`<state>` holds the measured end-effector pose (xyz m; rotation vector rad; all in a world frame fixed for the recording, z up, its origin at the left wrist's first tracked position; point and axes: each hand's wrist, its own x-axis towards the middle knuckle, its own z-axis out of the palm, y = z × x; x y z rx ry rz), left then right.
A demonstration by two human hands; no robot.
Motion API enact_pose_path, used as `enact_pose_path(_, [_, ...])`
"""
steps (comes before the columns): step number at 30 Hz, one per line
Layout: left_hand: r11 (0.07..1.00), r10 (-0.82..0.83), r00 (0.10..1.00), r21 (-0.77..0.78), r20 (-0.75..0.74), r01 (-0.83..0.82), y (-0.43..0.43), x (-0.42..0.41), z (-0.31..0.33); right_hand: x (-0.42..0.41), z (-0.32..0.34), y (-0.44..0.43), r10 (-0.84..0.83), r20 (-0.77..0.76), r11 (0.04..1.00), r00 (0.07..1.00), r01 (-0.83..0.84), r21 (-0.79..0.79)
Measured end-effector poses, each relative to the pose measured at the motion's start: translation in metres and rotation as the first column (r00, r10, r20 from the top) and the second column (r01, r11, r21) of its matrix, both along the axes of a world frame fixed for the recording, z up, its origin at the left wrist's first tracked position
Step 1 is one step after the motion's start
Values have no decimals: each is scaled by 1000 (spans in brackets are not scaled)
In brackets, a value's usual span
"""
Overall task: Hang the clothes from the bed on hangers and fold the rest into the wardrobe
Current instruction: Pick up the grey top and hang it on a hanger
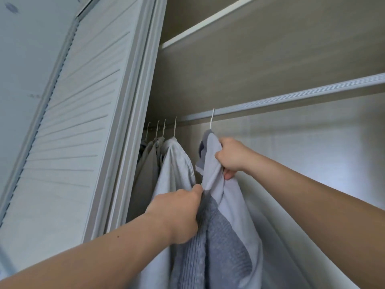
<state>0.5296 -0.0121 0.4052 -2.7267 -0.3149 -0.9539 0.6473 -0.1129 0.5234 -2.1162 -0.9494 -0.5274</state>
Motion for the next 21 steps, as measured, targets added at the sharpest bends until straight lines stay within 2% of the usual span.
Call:
enact_pose_path(5, [998,38,999,-48,-5,-38,11,-7,2,13,7,26,73,-63,997,995,-75,-31])
enact_pose_path(12, [992,109,994,-72,5,-108,21,-13,6,19,14,47,133,34,988,990,-131,-77])
enact_pose_path(14, [990,120,993,-75,1,-120,24,-13,5,27,8,46,156,7,986,988,-155,-57])
enact_pose_path(16, [988,121,993,-93,7,-120,26,-14,3,34,-2,46,248,-26,969,968,-247,30])
enact_pose_path(18, [989,105,994,-113,41,-100,27,-19,-1,35,-17,47,334,28,936,942,-336,103])
enact_pose_path(21, [995,100,982,-32,159,-96,29,-36,-9,29,-52,55,386,222,913,896,-406,52])
